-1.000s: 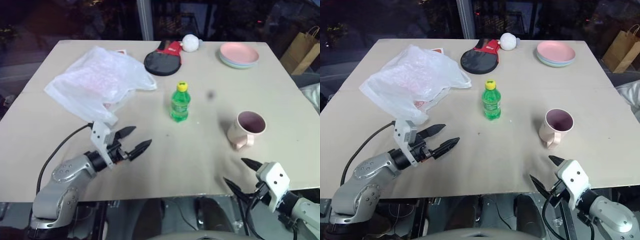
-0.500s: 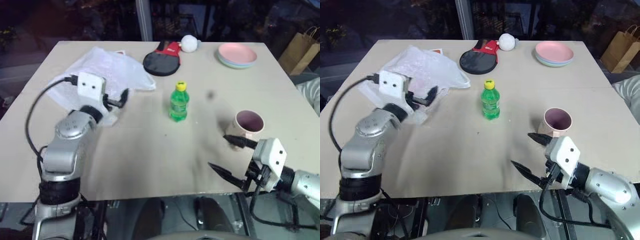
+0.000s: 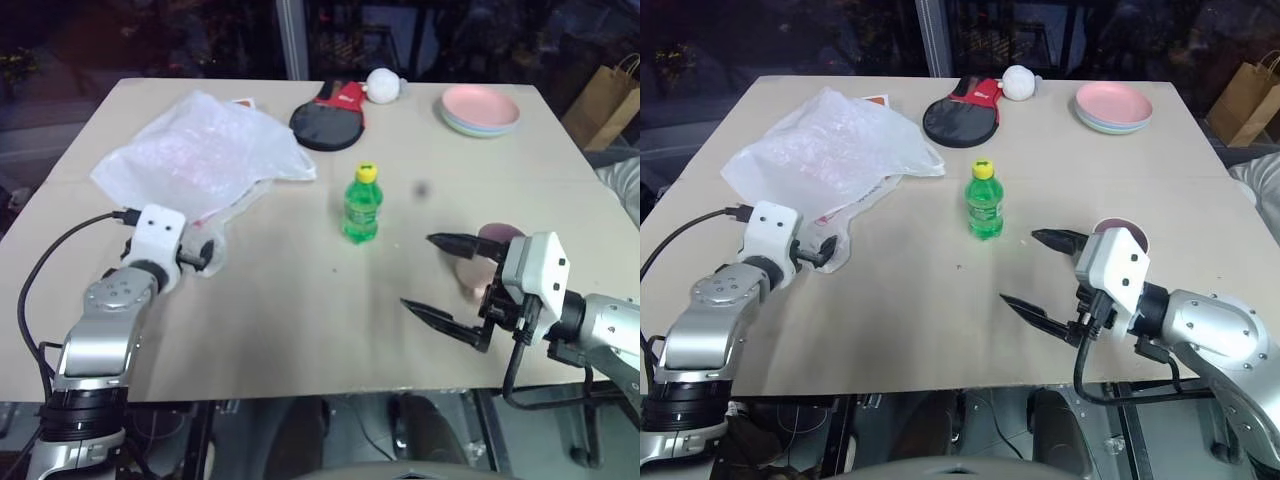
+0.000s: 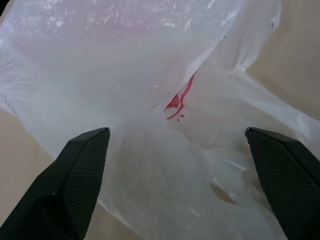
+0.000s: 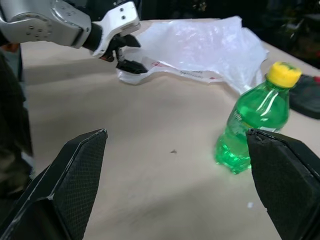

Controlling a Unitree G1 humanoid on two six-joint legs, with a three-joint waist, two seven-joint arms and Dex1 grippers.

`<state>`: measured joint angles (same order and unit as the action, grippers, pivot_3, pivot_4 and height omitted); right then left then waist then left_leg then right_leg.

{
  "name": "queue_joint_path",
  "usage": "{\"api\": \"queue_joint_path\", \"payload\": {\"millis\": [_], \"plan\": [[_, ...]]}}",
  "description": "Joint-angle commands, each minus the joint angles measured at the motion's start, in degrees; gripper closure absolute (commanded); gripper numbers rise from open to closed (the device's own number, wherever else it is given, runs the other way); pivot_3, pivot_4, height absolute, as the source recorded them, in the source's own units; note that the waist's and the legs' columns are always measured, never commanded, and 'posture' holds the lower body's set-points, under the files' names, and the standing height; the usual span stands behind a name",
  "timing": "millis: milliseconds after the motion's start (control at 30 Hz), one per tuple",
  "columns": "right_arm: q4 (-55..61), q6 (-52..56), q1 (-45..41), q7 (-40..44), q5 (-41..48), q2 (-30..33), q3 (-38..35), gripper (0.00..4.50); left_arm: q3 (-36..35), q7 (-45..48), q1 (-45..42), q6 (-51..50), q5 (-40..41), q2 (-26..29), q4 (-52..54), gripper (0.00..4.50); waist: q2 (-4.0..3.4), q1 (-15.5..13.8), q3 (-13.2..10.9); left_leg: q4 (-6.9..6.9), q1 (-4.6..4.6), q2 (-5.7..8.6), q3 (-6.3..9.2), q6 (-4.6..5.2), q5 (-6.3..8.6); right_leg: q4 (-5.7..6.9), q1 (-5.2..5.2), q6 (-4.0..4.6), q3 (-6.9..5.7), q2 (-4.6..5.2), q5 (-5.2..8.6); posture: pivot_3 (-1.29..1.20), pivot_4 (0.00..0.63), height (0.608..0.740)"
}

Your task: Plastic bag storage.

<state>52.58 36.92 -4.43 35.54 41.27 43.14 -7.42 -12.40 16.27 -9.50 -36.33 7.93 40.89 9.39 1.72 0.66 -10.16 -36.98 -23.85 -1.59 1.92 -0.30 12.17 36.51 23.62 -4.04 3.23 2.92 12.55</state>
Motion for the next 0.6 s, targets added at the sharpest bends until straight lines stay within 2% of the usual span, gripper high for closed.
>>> {"api": "queue_joint_path", "payload": {"millis": [33, 333, 500, 600], "plan": [[-0.66, -2.53, -3.32, -0.31, -2.67, -0.21, 1.64, 0.00, -0.06, 1.50, -4.56, 1.18, -1.47, 2.22, -1.03, 0.01, 0.00, -0.12, 0.00, -0.01, 0.00, 0.00, 0.00, 0.00, 0.00, 0.01, 0.00, -0.01, -0.01, -0.01, 0.00, 0.00, 0.150, 0.740], [-2.05, -4.42, -5.84, 0.06, -6.45, -0.79, 4.97, 0.00, 12.57, 3.37, -14.73, 1.17, -13.33, 7.23, -13.02, 0.01, 0.00, 0.11, 0.00, 0.02, -0.03, 0.04, -0.01, 0.00, 0.00, 0.02, 0.01, 0.03, 0.00, -0.01, -0.04, 0.00, 0.150, 0.740], [-1.40, -3.93, -6.53, -0.77, -6.84, -1.19, 5.46, 0.00, 17.65, 4.78, -18.27, 2.61, -18.10, 7.70, -18.65, 0.01, 0.00, 0.10, -0.01, 0.06, -0.03, 0.03, 0.02, 0.00, 0.00, 0.02, 0.02, -0.05, -0.01, -0.02, -0.07, 0.00, 0.150, 0.740], [-1.22, -3.48, -7.03, -1.33, -6.85, -1.28, 5.56, 0.00, 19.82, 3.69, -21.46, 7.24, -20.92, 7.05, -24.80, 0.01, 0.00, 0.08, 0.00, 0.05, -0.01, 0.04, 0.00, 0.01, 0.00, 0.04, 0.02, -0.03, 0.00, -0.02, -0.03, 0.00, 0.150, 0.740]]}}
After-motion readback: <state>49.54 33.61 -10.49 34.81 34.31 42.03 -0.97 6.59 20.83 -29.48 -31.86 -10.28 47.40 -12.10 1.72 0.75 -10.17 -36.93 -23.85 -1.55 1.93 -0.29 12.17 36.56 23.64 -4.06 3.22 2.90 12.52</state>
